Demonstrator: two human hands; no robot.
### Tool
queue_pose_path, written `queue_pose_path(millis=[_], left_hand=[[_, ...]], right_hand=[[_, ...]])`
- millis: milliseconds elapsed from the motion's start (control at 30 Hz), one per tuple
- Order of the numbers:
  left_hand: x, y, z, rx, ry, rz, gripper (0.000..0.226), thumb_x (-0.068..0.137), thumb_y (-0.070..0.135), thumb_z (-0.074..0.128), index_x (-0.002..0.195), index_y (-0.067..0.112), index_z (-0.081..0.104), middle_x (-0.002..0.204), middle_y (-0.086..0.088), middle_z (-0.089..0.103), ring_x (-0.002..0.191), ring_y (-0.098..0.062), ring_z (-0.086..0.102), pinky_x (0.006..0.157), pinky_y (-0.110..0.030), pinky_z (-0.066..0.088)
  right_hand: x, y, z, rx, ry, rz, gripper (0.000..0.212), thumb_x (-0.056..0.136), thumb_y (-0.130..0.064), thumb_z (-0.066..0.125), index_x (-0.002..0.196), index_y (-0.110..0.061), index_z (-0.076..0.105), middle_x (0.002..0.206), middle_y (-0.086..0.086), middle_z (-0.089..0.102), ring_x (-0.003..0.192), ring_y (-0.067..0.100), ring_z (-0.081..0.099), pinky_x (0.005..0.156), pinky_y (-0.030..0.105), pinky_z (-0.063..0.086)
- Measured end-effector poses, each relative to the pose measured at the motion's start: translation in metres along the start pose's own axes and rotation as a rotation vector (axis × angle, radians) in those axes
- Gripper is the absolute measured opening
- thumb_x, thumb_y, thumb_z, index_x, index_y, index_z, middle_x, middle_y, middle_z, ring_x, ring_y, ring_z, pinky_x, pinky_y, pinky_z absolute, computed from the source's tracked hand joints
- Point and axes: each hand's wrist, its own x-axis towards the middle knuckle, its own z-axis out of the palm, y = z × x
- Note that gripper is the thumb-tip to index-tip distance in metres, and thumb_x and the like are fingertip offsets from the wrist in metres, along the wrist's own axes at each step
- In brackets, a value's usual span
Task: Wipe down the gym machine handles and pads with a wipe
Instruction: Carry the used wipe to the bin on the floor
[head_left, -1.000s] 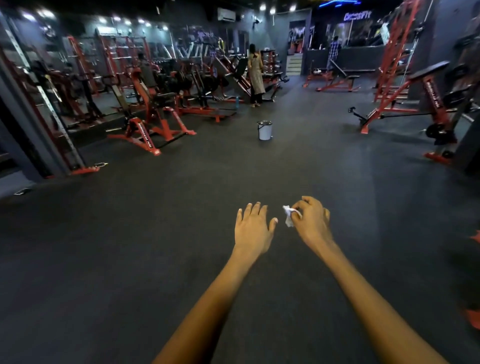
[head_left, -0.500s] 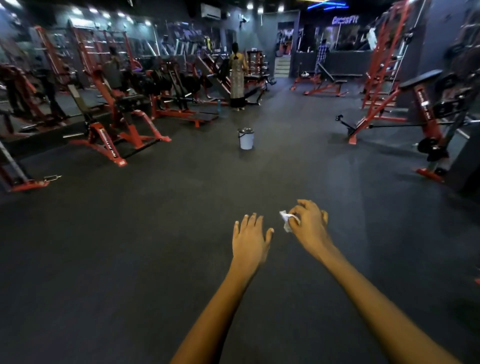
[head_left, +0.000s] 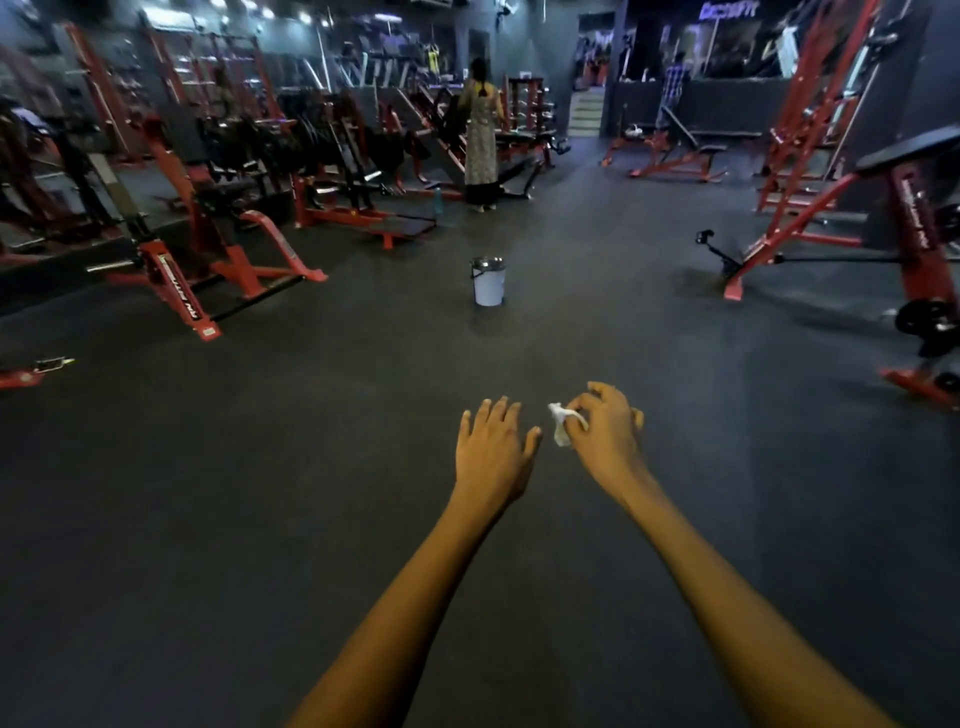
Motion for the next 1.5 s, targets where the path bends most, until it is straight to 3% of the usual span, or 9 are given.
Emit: queue_pose_path(millis=[367,733,967,1367,1500], left_hand=[[0.36,0.027,0.046,0.032,0.032,-0.069,0.055,0.103,0.045,0.032,0.149,0.015,0.031,0.157,-0.004,0.029,0.146,-0.021,0.02,0.119,-0.041,0.013],[0.711,0.026,0.096,0.011,-0.053,-0.082,0.056,0.103,0.045,0.032,0.148,0.014,0.033,0.15,-0.007,0.04,0.14,-0.023,0.034,0.116,-0.041,0.022],[0.94,0.033,0.134,0.103,-0.111,-0.057,0.051,0.102,0.041,0.035,0.145,0.013,0.039,0.142,-0.01,0.049,0.129,-0.028,0.046,0.109,-0.041,0.031],[1.267,0.047,0.201,0.098,-0.082,-0.184,0.047,0.102,0.041,0.036,0.138,0.012,0.045,0.134,-0.011,0.055,0.123,-0.028,0.05,0.104,-0.04,0.035],[1.373,0.053,0.22,0.062,-0.055,-0.214,0.05,0.102,0.041,0.037,0.144,0.012,0.041,0.14,-0.009,0.051,0.127,-0.026,0.048,0.106,-0.039,0.032]], right_hand=[[0.343,0.114,0.062,0.018,-0.04,-0.063,0.02,0.09,-0.024,0.061,0.101,-0.009,0.069,0.138,0.012,0.046,0.136,0.026,0.033,0.108,0.051,0.023],[0.671,0.23,0.133,-0.092,-0.081,-0.038,0.02,0.092,-0.021,0.056,0.106,-0.012,0.068,0.137,0.009,0.047,0.135,0.024,0.033,0.107,0.046,0.024],[0.874,0.306,0.193,-0.108,-0.155,-0.037,0.018,0.091,-0.019,0.056,0.098,-0.008,0.067,0.117,0.009,0.056,0.119,0.027,0.045,0.102,0.052,0.031],[1.208,0.427,0.268,-0.117,-0.255,-0.106,0.022,0.094,-0.024,0.053,0.1,-0.008,0.067,0.118,0.008,0.055,0.12,0.027,0.043,0.106,0.057,0.026],[1.315,0.467,0.3,-0.11,-0.29,-0.12,0.019,0.091,-0.024,0.057,0.099,-0.01,0.067,0.122,0.007,0.054,0.122,0.025,0.042,0.106,0.056,0.025]])
